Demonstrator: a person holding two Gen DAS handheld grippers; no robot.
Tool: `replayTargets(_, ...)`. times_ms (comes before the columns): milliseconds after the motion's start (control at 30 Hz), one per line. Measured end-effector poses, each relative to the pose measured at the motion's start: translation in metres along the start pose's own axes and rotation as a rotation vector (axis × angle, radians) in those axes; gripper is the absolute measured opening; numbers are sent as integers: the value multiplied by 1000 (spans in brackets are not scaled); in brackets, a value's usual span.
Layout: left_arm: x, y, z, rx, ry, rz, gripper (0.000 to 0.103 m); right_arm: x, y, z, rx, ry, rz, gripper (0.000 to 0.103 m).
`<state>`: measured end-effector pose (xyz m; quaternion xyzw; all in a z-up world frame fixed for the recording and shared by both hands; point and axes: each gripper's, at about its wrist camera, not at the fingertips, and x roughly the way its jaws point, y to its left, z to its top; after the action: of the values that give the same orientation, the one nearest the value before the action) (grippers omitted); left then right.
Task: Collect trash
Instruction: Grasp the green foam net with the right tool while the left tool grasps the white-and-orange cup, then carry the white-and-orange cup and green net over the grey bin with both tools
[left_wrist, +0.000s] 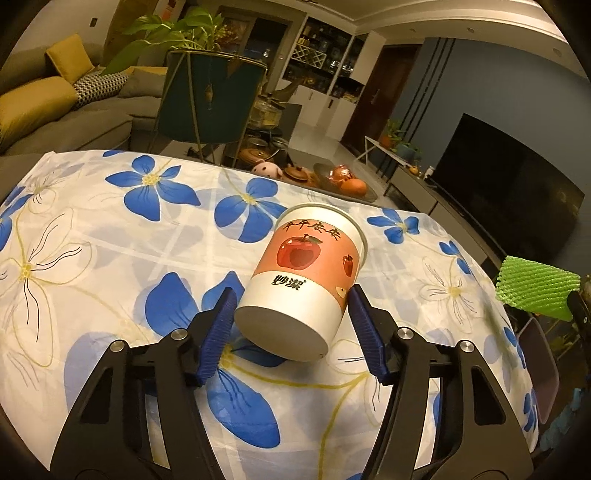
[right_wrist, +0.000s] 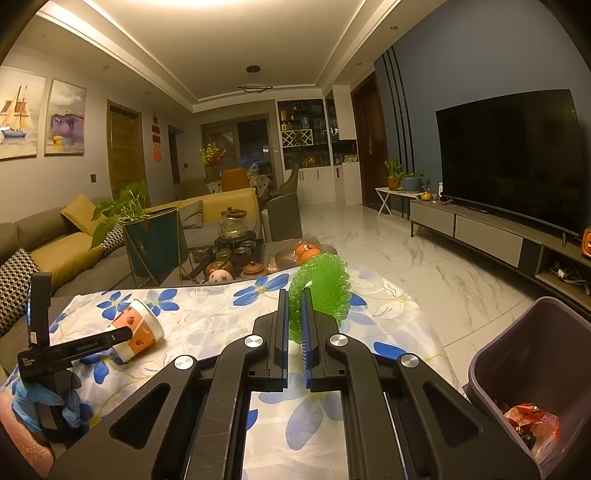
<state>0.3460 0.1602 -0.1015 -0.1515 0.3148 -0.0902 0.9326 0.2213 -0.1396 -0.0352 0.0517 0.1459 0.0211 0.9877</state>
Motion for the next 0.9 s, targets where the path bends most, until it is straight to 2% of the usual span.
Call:
replayTargets(300,-30,-23,-10,47,-72,47,59,-9,0,0,-7,-7,2,7)
replayTargets(533,-54,-52,-24,62,-100,83,59,-33,-8,5,-6,-28,3,7)
replayTargets(733,-76,-86,-36,100,-121,79,59,-56,-26,6,6,-36,-10,7)
replayTargets(900,-95,-129,-43,149,-147,24,59,-76,-44,9,27,-49,-34,7)
